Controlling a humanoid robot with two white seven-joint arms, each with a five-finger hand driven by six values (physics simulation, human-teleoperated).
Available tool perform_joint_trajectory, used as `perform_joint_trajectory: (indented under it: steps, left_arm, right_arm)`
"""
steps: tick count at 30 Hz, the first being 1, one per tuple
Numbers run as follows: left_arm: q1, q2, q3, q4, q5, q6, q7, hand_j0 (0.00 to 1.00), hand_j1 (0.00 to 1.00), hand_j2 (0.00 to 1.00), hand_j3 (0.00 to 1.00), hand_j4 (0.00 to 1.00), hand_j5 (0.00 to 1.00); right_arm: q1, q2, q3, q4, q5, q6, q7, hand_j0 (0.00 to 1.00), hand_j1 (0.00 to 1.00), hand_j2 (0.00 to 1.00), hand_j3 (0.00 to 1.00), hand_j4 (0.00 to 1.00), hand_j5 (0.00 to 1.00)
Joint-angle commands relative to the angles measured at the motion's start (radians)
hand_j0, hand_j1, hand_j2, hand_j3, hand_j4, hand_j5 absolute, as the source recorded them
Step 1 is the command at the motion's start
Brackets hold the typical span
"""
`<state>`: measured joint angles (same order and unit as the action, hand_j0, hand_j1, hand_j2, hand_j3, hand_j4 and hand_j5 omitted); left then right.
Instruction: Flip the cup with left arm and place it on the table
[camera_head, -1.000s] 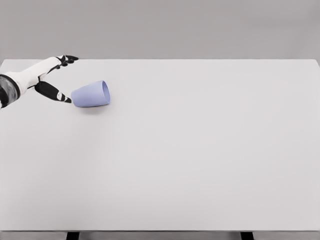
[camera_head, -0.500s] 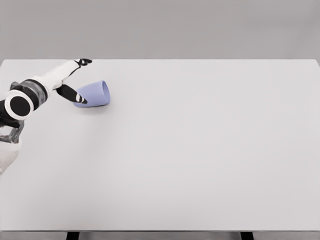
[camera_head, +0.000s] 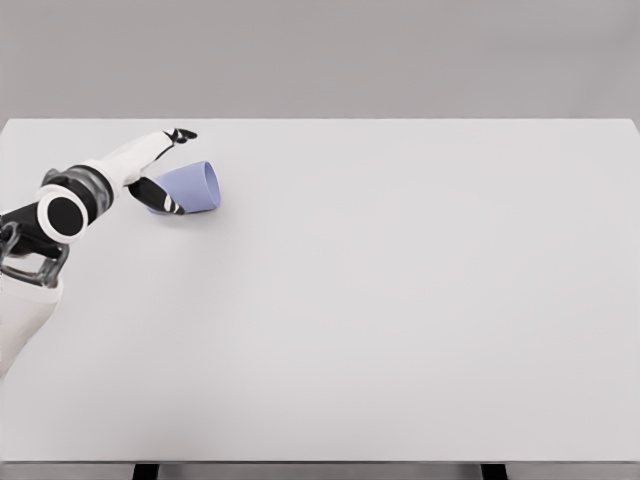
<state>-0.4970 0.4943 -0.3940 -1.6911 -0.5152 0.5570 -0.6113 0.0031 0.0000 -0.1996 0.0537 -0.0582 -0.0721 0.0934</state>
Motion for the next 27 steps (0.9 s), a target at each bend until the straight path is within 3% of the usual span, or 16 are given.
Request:
perform_joint_trajectory:
  steps: [1,14,27]
  left_arm:
    - [0.000,-0.008,-0.008,0.005,-0.022,-0.005,0.000,0.98,0.98,0.98,0.98,0.98,0.98]
    - [-0.023,-0.060,-0.032,0.064,-0.071,-0.009,0.000,0.98,0.98,0.98,0.98,0.98,0.98]
    - [-0.054,-0.114,-0.040,0.174,-0.105,-0.017,0.000,0.98,0.98,0.98,0.98,0.98,0.98]
  right_arm:
    - [0.000,0.000,0.000,0.000,0.000,0.000,0.000,1.00,1.00,1.00,1.00,1.00,1.00]
    - [0.000,0.000,-0.001,0.000,0.000,0.000,0.000,1.00,1.00,1.00,1.00,1.00,1.00]
    - [0.000,0.000,0.000,0.000,0.000,0.000,0.000,1.00,1.00,1.00,1.00,1.00,1.00]
